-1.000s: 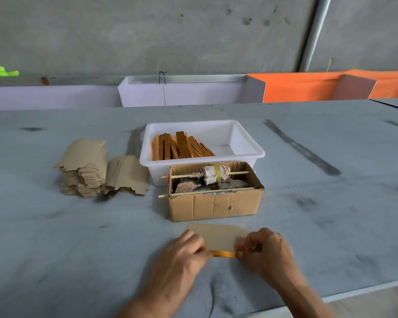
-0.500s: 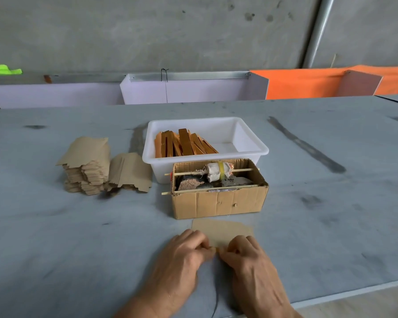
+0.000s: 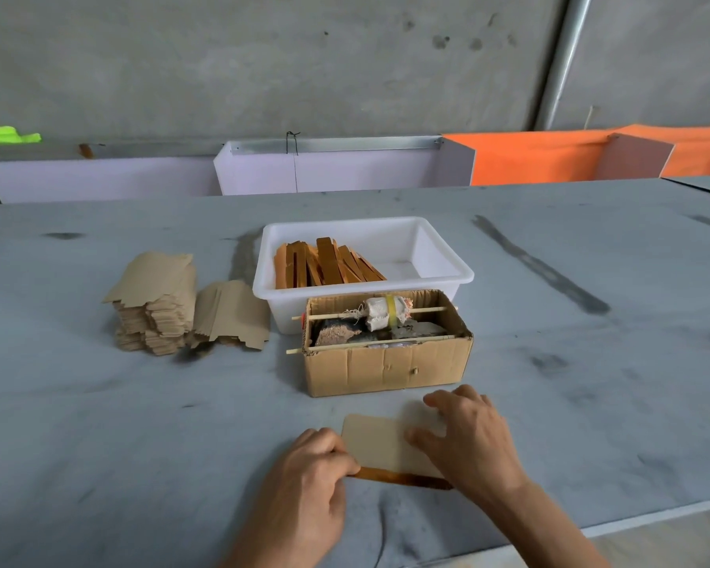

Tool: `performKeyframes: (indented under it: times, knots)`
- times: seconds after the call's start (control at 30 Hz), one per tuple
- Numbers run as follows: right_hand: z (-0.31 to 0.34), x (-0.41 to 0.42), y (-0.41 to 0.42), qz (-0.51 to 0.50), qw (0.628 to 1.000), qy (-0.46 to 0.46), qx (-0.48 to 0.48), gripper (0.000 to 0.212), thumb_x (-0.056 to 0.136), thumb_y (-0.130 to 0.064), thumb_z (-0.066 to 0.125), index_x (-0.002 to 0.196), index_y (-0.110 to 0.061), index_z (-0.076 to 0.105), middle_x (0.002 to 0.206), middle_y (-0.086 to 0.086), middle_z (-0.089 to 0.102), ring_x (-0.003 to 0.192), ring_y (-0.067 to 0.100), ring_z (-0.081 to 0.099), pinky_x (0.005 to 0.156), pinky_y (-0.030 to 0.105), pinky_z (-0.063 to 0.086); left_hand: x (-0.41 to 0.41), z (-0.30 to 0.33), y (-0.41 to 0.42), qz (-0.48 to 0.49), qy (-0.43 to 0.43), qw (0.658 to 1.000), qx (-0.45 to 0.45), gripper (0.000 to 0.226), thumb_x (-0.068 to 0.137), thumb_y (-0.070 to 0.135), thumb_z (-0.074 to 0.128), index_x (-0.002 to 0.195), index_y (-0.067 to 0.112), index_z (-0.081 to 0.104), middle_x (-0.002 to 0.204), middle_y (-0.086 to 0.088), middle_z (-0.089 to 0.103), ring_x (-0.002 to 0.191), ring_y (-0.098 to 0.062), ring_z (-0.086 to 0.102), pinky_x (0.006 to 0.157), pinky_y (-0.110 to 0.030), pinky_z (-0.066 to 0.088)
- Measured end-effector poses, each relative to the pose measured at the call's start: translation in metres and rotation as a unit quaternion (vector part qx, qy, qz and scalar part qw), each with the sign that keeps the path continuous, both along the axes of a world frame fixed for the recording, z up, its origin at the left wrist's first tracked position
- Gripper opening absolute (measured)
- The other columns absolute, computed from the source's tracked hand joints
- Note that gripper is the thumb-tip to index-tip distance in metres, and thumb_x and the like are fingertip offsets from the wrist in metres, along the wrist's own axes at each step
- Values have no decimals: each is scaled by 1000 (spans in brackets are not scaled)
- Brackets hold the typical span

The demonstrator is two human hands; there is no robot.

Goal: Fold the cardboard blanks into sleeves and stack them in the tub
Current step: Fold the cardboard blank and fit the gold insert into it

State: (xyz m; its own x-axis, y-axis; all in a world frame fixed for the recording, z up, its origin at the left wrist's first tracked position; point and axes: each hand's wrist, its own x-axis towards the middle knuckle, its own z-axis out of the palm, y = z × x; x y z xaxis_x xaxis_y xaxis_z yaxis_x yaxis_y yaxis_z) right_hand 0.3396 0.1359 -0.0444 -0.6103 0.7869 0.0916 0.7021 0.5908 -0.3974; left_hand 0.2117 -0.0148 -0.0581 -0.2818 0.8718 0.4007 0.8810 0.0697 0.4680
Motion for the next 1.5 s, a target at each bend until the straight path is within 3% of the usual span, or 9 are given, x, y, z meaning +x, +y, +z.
performKeyframes:
  times: [0.13,0.3,0.53,0.63,0.8,0.93,1.07,1.27,1.5]
  knots:
    - [2,-8,1,21,998,-22,-49,33,81,-44,67,106,-23,60,98,-7,52,95,15,53,85,30,43,-7,4,10,55,-21,998,-21,14,84,7,61,91,14,71,90,5,59,87,-8,55,74,-15,41]
    - [3,-13,3,44,996,-21,-69,26,82,-36,69,103,-21,63,107,-3,63,103,17,57,91,32,46,-14,9,43,75,24,990,-119,44,89,43,57,129,23,52,115,5,48,112,-12,43,93,-22,34]
    - [-6,-5,3,21,998,29,-48,25,78,-35,69,100,-24,65,97,-6,53,96,16,55,84,27,44,-18,15,64,104,-9,971,-213,36,75,47,71,98,25,56,106,4,52,106,-16,50,85,-27,38]
    - [-9,-4,1,34,998,38,-49,33,76,-37,71,107,-25,65,96,-8,49,97,14,53,83,25,42,-20,18,61,119,-90,965,-215,36,67,41,80,76,28,48,91,10,51,89,-12,51,70,-23,38]
    - [-5,0,6,63,991,79,-89,30,79,-26,71,110,-25,68,101,-11,60,99,12,53,82,17,42,-24,17,51,114,-253,952,-127,25,70,12,79,66,22,57,65,6,55,58,-7,47,56,-21,39]
    - [5,4,9,87,956,175,-220,15,78,-6,72,74,-20,71,67,-11,63,60,0,53,57,11,42,-25,21,44,83,-369,923,-66,22,74,-3,71,66,15,60,59,3,55,55,-8,43,56,-21,38]
    - [13,2,8,86,887,262,-369,20,79,5,66,67,-12,68,66,5,62,60,13,53,54,22,41,-29,26,36,44,-483,872,-61,20,79,-6,67,72,10,58,53,6,52,52,-7,41,46,-15,31]
    - [18,0,2,86,865,264,-418,20,83,4,61,69,-11,62,57,-4,58,51,5,49,46,15,36,-27,33,34,17,-587,806,-76,21,79,-9,63,72,10,67,66,-7,64,56,-14,57,53,-21,45]
    - [17,-1,-4,44,817,340,-463,27,76,8,63,61,-13,70,55,1,57,47,6,50,42,14,35,-22,36,33,11,-576,816,-49,16,63,0,71,55,14,69,54,-2,59,48,-8,53,48,-17,42]
